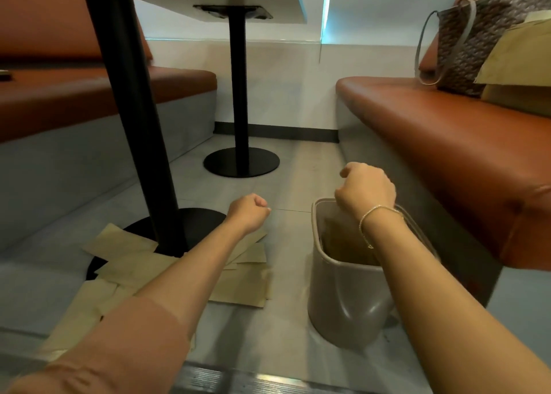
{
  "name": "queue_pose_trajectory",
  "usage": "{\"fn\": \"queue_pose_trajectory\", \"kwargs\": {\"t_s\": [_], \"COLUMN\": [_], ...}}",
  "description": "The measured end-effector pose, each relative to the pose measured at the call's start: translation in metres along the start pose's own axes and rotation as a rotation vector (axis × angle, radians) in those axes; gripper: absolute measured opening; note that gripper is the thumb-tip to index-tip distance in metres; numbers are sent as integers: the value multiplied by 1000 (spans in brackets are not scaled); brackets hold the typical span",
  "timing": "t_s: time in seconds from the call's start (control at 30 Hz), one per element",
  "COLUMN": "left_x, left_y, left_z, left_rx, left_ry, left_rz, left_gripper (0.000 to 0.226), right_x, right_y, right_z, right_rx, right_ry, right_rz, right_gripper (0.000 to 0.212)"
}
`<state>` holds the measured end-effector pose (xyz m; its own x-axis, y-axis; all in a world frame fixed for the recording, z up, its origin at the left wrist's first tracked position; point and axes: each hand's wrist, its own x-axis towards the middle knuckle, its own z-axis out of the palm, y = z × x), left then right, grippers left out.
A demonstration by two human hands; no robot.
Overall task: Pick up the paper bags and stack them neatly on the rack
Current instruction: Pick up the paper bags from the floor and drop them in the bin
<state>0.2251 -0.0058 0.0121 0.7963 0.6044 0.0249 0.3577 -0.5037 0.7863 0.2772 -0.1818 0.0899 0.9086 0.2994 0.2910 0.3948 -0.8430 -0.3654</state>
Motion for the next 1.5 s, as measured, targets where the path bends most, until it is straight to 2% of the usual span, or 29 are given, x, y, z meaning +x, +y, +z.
{"fn": "queue_pose_trajectory", "kwargs": {"t_s": [0.1, 0.23, 0.37, 0.57, 0.87, 1.03, 1.13, 1.23, 1.37, 1.5], "left_x": [6, 21, 36, 61, 99, 114, 118, 117, 118, 120], "left_y": [-34, -88, -137, -191, -220, -244, -256, -255, -251, -249], "left_z": [-4, -1, 10, 34, 68, 72, 77, 78, 76, 69], "left_rx": [196, 481, 639, 720, 648, 740, 693, 622, 698, 775], "left_ry": [-13, -85, -164, -223, -158, -240, -283, -216, -171, -197], "left_rz": [-26, -130, -181, -170, -69, -48, -92, -115, -29, 18], "left_gripper": [16, 30, 36, 37, 42, 53, 48, 42, 32, 32], "right_x": [-9, -21, -23, -25, -18, -12, -6, 2, 11, 11], "right_y": [-26, -59, -64, -43, -29, -28, -26, -26, -29, -29], "right_z": [30, 91, 166, 248, 321, 351, 362, 365, 367, 366], "right_rx": [49, 49, 63, -43, -227, -249, -251, -280, -315, -300], "right_ry": [-65, -263, -496, -653, -625, -606, -611, -634, -671, -666], "right_rz": [-149, -314, -256, -186, -256, -365, -377, -400, -407, -405], "right_gripper": [30, 31, 29, 33, 36, 33, 40, 48, 51, 50]}}
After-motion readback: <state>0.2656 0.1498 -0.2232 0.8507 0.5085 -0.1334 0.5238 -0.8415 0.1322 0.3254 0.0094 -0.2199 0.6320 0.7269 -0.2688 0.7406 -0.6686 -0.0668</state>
